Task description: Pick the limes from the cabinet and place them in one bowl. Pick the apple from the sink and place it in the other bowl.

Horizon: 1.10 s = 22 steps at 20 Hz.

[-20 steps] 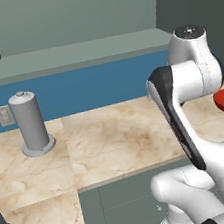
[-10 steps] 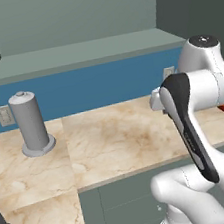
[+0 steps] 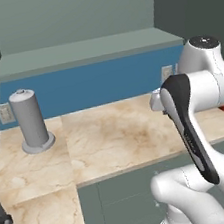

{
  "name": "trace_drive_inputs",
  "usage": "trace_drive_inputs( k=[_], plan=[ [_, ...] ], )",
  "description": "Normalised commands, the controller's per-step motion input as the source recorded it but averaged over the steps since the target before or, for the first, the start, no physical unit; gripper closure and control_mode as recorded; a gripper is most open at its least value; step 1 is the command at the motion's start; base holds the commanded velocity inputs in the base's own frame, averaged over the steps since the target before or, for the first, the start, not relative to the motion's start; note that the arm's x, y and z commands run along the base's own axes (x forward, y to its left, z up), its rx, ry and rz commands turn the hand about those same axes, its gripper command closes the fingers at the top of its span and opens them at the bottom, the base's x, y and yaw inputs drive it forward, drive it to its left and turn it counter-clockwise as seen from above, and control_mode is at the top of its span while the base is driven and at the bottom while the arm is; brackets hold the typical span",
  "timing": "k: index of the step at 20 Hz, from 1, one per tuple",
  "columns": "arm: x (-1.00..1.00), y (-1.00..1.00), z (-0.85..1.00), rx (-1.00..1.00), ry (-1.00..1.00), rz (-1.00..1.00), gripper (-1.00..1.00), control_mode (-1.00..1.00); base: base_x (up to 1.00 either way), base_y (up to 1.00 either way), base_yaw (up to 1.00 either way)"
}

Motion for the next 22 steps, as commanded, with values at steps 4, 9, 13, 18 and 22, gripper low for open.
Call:
trace_drive_inputs(
  k=[4,9,13,18,22],
  plan=[
    [0.0,0.0,0.0,0.0,0.0,0.0,1.0,1.0,-0.56,-0.17,-0.01],
    [0.0,0.0,0.0,0.0,0.0,0.0,1.0,1.0,-0.72,-0.18,0.0],
    [0.0,0.0,0.0,0.0,0.0,0.0,1.0,1.0,-0.29,-0.3,0.0],
    [0.0,0.0,0.0,0.0,0.0,0.0,1.0,1.0,-0.08,-0.56,0.03],
    [0.0,0.0,0.0,0.0,0.0,0.0,1.0,1.0,-0.07,-0.73,0.03]
  ],
)
